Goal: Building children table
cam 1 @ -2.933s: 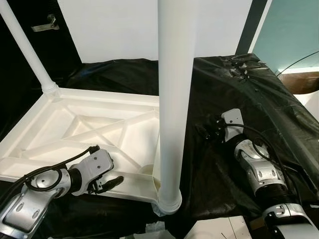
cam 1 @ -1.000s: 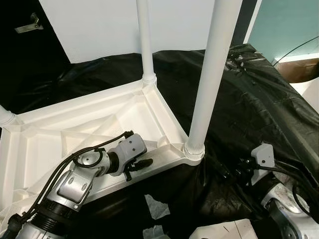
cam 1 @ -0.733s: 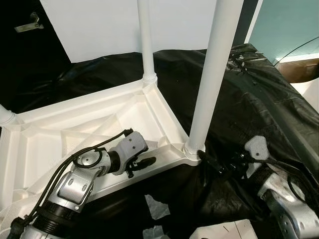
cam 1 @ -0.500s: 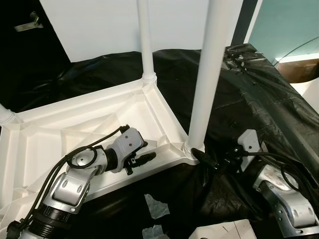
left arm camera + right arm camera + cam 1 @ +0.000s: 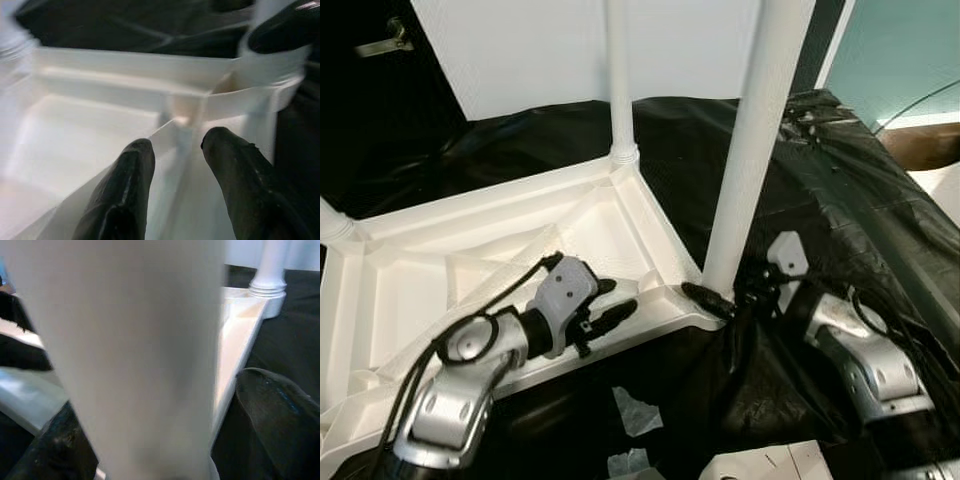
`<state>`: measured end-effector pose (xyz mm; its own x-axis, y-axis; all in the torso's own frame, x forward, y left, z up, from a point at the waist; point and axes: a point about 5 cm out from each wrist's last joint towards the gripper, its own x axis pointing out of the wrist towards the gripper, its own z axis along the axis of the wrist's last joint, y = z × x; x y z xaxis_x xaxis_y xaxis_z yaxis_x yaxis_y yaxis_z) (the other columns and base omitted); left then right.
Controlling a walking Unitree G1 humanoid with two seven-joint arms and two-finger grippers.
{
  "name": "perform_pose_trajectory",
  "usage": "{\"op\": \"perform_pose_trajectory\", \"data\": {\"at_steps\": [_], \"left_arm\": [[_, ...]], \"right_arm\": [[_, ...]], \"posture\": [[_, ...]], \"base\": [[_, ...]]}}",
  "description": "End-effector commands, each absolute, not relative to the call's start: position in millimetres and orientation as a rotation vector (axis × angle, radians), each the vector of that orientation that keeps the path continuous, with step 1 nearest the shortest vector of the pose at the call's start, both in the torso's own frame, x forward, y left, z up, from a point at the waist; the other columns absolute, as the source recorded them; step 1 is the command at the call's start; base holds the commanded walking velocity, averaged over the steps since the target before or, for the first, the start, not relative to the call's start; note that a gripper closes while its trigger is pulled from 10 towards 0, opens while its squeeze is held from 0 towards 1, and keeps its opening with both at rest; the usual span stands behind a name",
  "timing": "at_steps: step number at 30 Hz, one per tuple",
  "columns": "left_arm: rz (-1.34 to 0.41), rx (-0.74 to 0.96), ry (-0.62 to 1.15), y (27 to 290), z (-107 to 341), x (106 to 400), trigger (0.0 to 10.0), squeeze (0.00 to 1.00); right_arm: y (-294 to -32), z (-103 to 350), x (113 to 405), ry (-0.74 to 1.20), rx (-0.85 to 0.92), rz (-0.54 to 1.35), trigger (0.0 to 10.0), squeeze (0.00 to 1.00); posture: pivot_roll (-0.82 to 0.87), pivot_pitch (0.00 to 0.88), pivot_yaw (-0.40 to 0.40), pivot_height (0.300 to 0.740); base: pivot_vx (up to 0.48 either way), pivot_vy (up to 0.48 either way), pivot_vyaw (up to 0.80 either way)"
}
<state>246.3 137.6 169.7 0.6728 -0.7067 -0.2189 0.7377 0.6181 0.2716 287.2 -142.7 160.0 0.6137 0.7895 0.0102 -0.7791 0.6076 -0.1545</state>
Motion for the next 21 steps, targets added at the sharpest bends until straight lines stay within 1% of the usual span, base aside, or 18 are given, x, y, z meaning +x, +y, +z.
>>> {"op": "perform_pose_trajectory", "data": {"at_steps": [1, 3, 4, 5, 11, 13, 17, 20, 21], "left_arm": [[-0.780, 0.331, 0.067, 139, 173, 244, 10.0, 0.00], [-0.768, 0.310, 0.059, 139, 175, 243, 10.0, 0.00], [-0.731, 0.273, 0.033, 140, 177, 241, 10.0, 0.00], [-0.718, 0.245, 0.034, 139, 176, 240, 10.0, 0.00], [-0.684, 0.195, 0.028, 134, 173, 239, 10.0, 0.00], [-0.636, 0.155, 0.007, 127, 172, 238, 10.0, 0.00], [-0.597, 0.139, 0.001, 124, 171, 238, 10.0, 0.00], [-0.561, 0.085, 0.025, 122, 166, 241, 10.0, 0.00], [-0.561, 0.085, 0.025, 122, 166, 241, 10.0, 0.00]], "right_arm": [[-140, 156, 290, -0.068, -0.150, 0.937, 4.5, 0.00], [-140, 156, 292, -0.069, -0.156, 0.943, 4.5, 0.00], [-139, 157, 296, -0.074, -0.174, 0.951, 1.3, 0.00], [-140, 158, 297, -0.076, -0.180, 0.953, 0.0, 0.00], [-142, 159, 301, -0.073, -0.187, 0.946, 0.0, 0.00], [-146, 155, 306, -0.042, -0.201, 0.898, 0.0, 0.00], [-150, 151, 310, -0.018, -0.203, 0.843, 0.0, 0.00], [-151, 146, 314, 0.007, -0.218, 0.757, 0.0, 0.00], [-151, 146, 314, 0.007, -0.218, 0.757, 0.0, 0.00]], "posture": [[0.11, 0.060, -0.008, 0.740], [0.11, 0.060, -0.008, 0.740], [0.11, 0.058, -0.006, 0.740], [0.11, 0.058, -0.006, 0.740], [0.11, 0.056, -0.004, 0.740], [0.11, 0.055, -0.003, 0.740], [0.12, 0.054, -0.004, 0.740], [0.11, 0.051, -0.003, 0.740], [0.11, 0.051, -0.003, 0.740]], "base": [[0.000, 0.000, 0.00], [0.000, 0.000, 0.00], [0.000, 0.000, 0.00], [0.000, 0.000, 0.00], [0.000, 0.000, 0.00], [0.000, 0.000, 0.00], [0.000, 0.000, 0.00], [0.000, 0.000, 0.00], [0.000, 0.000, 0.00]]}}
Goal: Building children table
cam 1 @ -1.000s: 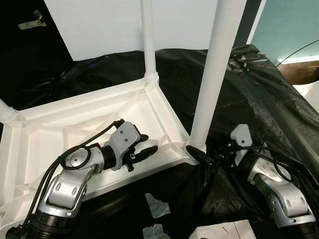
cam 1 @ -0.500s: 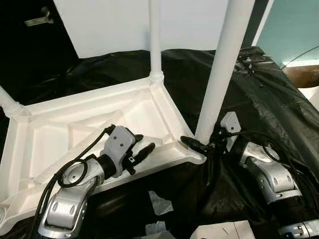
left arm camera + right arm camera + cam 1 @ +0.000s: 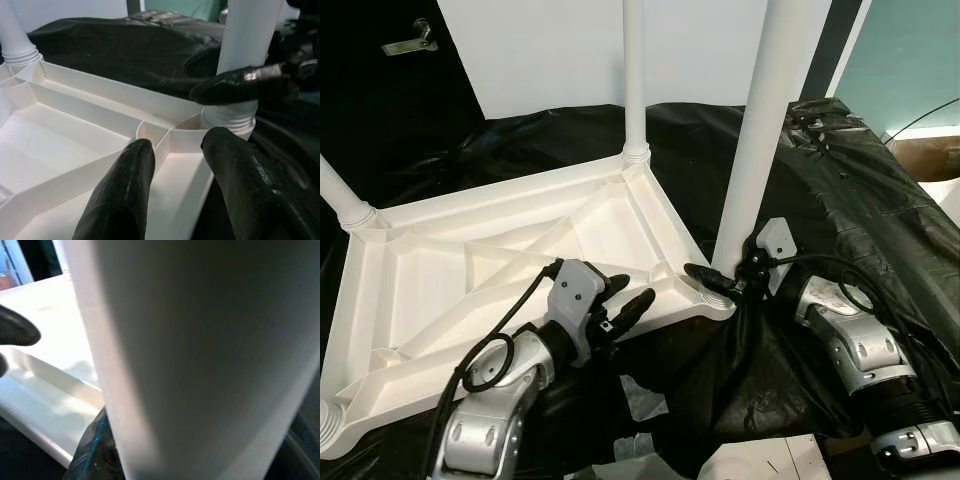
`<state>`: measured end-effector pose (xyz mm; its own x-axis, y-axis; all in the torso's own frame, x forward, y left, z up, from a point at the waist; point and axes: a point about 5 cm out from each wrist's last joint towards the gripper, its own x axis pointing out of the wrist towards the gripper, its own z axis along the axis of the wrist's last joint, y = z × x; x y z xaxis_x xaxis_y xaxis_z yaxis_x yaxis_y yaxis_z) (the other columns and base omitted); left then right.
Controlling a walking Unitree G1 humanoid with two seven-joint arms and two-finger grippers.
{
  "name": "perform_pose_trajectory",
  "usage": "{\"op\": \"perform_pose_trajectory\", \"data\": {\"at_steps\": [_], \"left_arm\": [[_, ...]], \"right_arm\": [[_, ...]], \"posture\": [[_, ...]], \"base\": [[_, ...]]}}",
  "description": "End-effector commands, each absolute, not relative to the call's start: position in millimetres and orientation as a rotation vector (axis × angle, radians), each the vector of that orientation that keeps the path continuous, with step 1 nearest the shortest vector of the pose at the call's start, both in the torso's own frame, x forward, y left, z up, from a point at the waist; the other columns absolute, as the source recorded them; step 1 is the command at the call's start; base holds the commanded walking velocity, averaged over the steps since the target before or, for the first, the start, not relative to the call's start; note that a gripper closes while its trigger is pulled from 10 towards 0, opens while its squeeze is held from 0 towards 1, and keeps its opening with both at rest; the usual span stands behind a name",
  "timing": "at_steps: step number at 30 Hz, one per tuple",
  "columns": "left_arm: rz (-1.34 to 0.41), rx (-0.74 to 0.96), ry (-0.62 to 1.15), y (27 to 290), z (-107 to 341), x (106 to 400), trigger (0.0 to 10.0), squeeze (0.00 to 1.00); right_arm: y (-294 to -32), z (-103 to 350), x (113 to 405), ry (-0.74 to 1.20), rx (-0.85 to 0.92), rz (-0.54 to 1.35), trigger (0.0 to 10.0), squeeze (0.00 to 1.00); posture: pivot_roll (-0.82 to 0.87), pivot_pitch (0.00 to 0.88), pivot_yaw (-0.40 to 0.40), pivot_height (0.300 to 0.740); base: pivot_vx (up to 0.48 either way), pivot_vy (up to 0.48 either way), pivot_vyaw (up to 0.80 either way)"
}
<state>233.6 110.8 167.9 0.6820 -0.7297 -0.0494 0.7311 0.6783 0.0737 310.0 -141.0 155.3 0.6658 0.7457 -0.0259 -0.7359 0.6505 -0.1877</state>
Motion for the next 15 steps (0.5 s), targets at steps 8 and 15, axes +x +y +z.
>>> {"op": "perform_pose_trajectory", "data": {"at_steps": [8, 15], "left_arm": [[-0.493, 0.080, -0.006, 118, 163, 247, 10.0, 0.00], [-0.458, 0.085, -0.010, 112, 160, 252, 10.0, 0.00]], "right_arm": [[-145, 137, 315, 0.023, -0.194, 0.556, 0.0, 0.00], [-128, 128, 312, 0.036, -0.127, 0.317, 0.0, 0.00]], "posture": [[0.10, 0.053, -0.001, 0.740], [0.10, 0.061, -0.002, 0.740]], "base": [[0.000, 0.000, 0.00], [0.000, 0.000, 0.00]]}}
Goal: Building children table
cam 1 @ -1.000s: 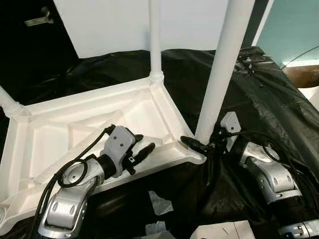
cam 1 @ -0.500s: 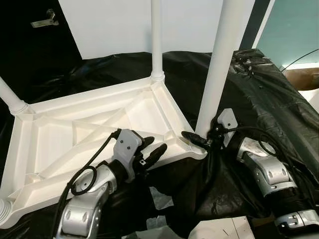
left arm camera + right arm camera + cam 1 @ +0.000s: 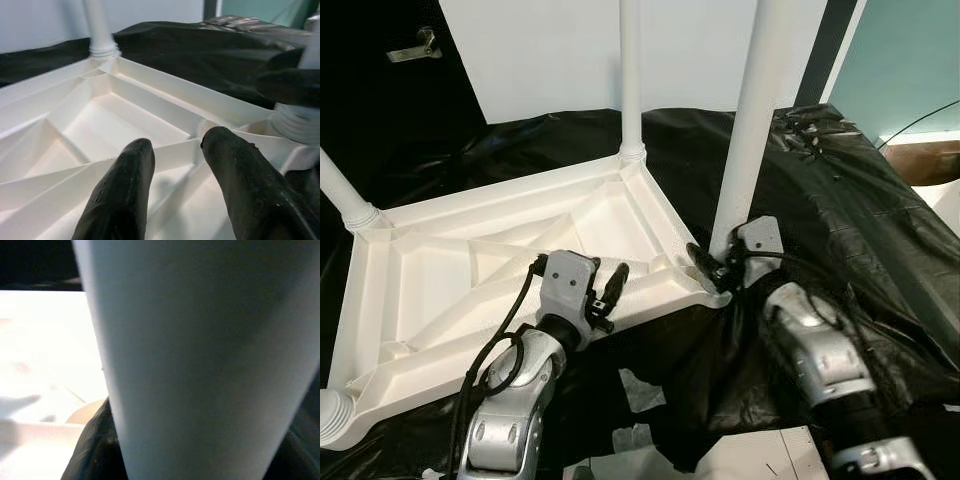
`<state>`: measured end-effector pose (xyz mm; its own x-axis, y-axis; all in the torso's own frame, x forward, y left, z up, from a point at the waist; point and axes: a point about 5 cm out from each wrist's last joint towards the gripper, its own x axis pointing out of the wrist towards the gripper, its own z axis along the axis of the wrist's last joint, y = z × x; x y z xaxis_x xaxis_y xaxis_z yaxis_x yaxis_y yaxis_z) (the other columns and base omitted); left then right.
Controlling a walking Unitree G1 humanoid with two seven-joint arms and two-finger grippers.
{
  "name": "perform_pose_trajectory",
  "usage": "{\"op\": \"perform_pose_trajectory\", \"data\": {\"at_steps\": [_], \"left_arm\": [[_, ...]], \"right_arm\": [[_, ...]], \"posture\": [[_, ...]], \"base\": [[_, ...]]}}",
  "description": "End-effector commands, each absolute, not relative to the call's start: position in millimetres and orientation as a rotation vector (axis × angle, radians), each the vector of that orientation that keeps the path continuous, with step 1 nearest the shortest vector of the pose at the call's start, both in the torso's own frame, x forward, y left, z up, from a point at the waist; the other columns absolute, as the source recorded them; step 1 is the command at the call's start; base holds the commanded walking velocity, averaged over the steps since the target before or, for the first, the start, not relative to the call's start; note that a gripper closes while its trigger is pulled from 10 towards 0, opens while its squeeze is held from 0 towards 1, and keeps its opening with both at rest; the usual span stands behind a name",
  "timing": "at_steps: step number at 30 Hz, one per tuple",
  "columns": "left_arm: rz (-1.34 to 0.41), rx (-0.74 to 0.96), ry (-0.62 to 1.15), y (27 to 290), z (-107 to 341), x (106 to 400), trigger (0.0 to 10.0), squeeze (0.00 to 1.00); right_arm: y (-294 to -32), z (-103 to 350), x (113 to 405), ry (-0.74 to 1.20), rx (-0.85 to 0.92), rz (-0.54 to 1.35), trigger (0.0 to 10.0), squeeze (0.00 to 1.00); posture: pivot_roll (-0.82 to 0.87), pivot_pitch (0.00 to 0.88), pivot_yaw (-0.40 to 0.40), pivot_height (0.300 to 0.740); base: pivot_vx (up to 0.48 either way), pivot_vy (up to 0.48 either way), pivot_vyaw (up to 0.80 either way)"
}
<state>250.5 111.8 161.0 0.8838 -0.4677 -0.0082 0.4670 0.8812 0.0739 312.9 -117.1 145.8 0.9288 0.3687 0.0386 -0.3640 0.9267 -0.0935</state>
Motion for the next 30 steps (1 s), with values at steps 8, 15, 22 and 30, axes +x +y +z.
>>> {"op": "perform_pose_trajectory", "data": {"at_steps": [8, 15, 22, 30], "left_arm": [[-0.410, 0.062, -0.049, 104, 163, 259, 10.0, 0.00], [-0.400, 0.075, -0.056, 99, 161, 258, 10.0, 0.00], [-0.448, 0.091, -0.061, 103, 160, 253, 10.0, 0.00], [-0.615, 0.133, -0.061, 102, 158, 241, 10.0, 0.00]], "right_arm": [[-110, 124, 313, 0.065, -0.041, 0.136, 10.0, 0.00], [-106, 131, 312, 0.011, 0.008, 0.172, 10.0, 0.00], [-103, 143, 308, -0.062, 0.056, 0.293, 10.0, 1.00], [-113, 152, 307, -0.100, 0.031, 0.491, 10.0, 0.12]], "posture": [[0.10, 0.063, -0.002, 0.740], [0.10, 0.059, -0.001, 0.740], [0.10, 0.055, -0.005, 0.740], [0.11, 0.052, -0.013, 0.740]], "base": [[0.000, 0.000, 0.00], [0.000, 0.000, 0.00], [0.000, 0.000, 0.00], [0.000, 0.000, 0.00]]}}
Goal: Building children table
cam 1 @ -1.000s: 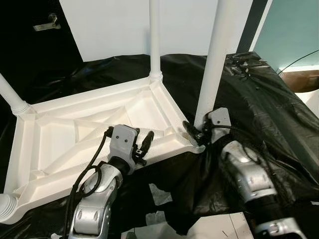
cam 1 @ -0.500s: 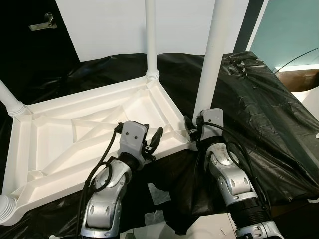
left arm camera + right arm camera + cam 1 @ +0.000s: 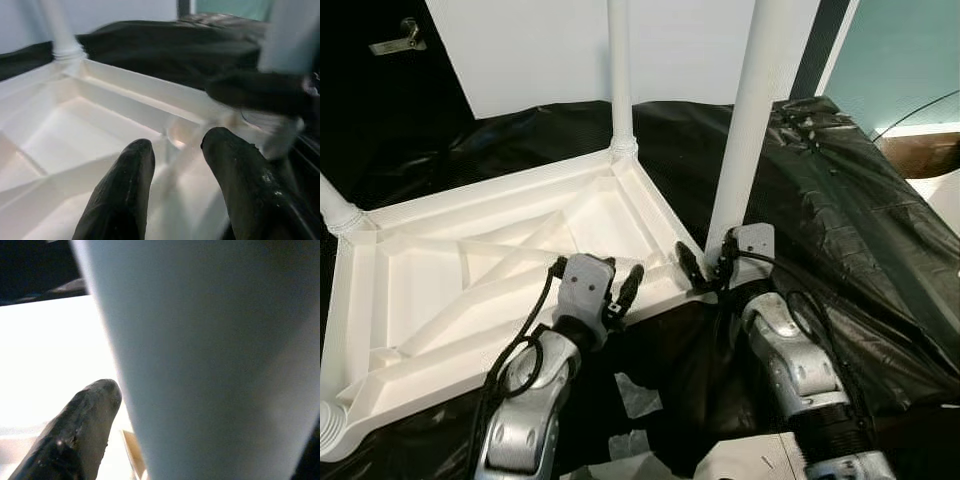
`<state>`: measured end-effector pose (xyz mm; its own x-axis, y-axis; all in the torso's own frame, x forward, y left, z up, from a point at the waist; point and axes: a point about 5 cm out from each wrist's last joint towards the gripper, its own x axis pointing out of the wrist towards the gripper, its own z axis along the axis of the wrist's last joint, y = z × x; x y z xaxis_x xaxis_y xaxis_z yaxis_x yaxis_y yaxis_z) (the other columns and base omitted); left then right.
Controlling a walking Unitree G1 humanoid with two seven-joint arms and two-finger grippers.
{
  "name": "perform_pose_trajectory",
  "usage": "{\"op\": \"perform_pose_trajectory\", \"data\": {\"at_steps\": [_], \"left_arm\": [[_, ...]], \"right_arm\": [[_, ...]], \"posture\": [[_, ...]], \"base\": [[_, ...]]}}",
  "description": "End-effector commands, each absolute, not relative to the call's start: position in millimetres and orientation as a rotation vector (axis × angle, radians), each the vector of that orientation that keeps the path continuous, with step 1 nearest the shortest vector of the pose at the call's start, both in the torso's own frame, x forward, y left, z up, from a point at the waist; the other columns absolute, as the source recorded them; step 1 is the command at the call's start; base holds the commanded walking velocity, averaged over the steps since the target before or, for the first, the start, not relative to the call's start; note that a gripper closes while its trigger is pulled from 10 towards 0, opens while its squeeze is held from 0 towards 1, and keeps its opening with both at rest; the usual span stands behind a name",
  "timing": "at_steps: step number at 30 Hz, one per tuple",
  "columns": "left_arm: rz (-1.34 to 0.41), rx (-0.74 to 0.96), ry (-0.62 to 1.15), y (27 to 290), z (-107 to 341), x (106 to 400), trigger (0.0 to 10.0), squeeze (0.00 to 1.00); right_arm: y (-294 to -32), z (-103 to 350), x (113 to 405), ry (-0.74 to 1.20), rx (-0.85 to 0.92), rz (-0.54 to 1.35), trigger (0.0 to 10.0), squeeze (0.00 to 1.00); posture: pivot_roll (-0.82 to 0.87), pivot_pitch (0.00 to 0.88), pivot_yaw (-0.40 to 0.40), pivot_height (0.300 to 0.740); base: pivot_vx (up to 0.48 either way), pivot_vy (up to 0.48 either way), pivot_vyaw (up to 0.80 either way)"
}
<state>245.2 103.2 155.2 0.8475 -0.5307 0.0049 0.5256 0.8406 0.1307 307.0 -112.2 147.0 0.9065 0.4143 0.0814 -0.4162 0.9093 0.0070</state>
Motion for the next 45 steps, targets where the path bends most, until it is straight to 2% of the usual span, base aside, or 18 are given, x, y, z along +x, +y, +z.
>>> {"op": "perform_pose_trajectory", "data": {"at_steps": [1, 2, 7, 8, 17, 26, 27, 28, 29, 30, 31, 32, 40, 41, 42, 43, 44, 45], "left_arm": [[-0.615, 0.133, -0.061, 102, 158, 241, 10.0, 0.00], [-0.642, 0.124, -0.060, 102, 159, 240, 10.0, 0.00], [-0.708, 0.120, -0.049, 102, 159, 237, 10.0, 0.00], [-0.752, 0.143, -0.021, 103, 156, 234, 10.0, 0.00], [-0.819, 0.144, 0.012, 104, 152, 229, 10.0, 0.00], [-0.884, 0.145, 0.046, 102, 149, 221, 10.0, 0.00], [-0.890, 0.146, 0.049, 101, 149, 220, 10.0, 0.00], [-0.894, 0.146, 0.052, 100, 149, 220, 10.0, 0.00], [-0.894, 0.146, 0.052, 100, 149, 220, 10.0, 0.00], [-0.897, 0.146, 0.052, 99, 149, 220, 10.0, 0.00], [-0.897, 0.146, 0.052, 99, 149, 220, 10.0, 0.00], [-0.895, 0.145, 0.052, 99, 149, 220, 10.0, 0.00], [-0.883, 0.154, 0.079, 101, 145, 220, 10.0, 0.00], [-0.883, 0.155, 0.079, 101, 145, 219, 10.0, 0.00], [-0.883, 0.155, 0.079, 101, 145, 219, 10.0, 0.00], [-0.881, 0.155, 0.078, 101, 145, 220, 10.0, 0.00], [-0.877, 0.153, 0.079, 101, 145, 220, 10.0, 0.00], [-0.877, 0.153, 0.079, 101, 145, 220, 10.0, 0.00]], "right_arm": [[-113, 152, 307, -0.100, 0.031, 0.491, 10.0, 0.12], [-114, 153, 307, -0.106, 0.021, 0.522, 10.0, 0.00], [-121, 155, 307, -0.116, -0.010, 0.631, 10.0, 0.00], [-131, 156, 308, -0.114, -0.036, 0.715, 10.0, 0.00], [-143, 160, 318, -0.083, -0.107, 0.859, 10.0, 0.00], [-138, 157, 327, -0.028, -0.184, 1.001, 10.0, 0.00], [-136, 156, 329, -0.018, -0.193, 1.026, 9.0, 0.00], [-136, 155, 331, -0.014, -0.206, 1.044, 3.8, 0.00], [-136, 155, 331, -0.014, -0.206, 1.044, 3.8, 0.00], [-135, 155, 332, -0.010, -0.217, 1.055, 2.2, 0.00], [-135, 155, 332, -0.010, -0.217, 1.055, 2.2, 0.00], [-135, 154, 333, -0.008, -0.224, 1.056, 0.0, 0.00], [-141, 147, 335, 0.032, -0.221, 1.009, 0.0, 0.00], [-141, 146, 334, 0.031, -0.206, 0.996, 0.7, 0.00], [-141, 146, 334, 0.031, -0.206, 0.996, 0.7, 0.00], [-140, 146, 334, 0.032, -0.189, 0.969, 8.5, 0.00], [-140, 145, 335, 0.031, -0.184, 0.942, 10.0, 0.00], [-140, 145, 335, 0.031, -0.184, 0.942, 10.0, 0.00]], "posture": [[0.11, 0.052, -0.013, 0.740], [0.11, 0.053, -0.010, 0.740], [0.11, 0.052, -0.009, 0.740], [0.11, 0.050, -0.009, 0.740], [0.10, 0.028, -0.006, 0.740], [0.11, 0.017, -0.012, 0.740], [0.11, 0.013, -0.014, 0.740], [0.11, 0.009, -0.014, 0.740], [0.11, 0.009, -0.014, 0.740], [0.11, 0.009, -0.014, 0.740], [0.11, 0.009, -0.014, 0.740], [0.11, 0.009, -0.014, 0.740], [0.12, 0.000, -0.020, 0.740], [0.12, 0.000, -0.021, 0.740], [0.12, 0.000, -0.021, 0.740], [0.11, 0.000, -0.020, 0.740], [0.11, 0.000, -0.020, 0.740], [0.11, 0.000, -0.020, 0.740]], "base": [[0.000, 0.000, 0.00], [0.000, 0.000, 0.00], [0.000, 0.000, 0.00], [0.000, 0.000, 0.00], [0.000, 0.000, 0.00], [0.000, 0.000, 0.00], [0.000, 0.000, 0.00], [0.000, 0.000, 0.00], [0.000, 0.000, 0.00], [0.000, 0.000, 0.00], [0.000, 0.000, 0.00], [0.000, 0.000, 0.00], [0.000, 0.000, 0.00], [0.000, 0.000, 0.00], [0.000, 0.000, 0.00], [0.000, 0.000, 0.00], [0.000, 0.000, 0.00], [0.000, 0.000, 0.00]]}}
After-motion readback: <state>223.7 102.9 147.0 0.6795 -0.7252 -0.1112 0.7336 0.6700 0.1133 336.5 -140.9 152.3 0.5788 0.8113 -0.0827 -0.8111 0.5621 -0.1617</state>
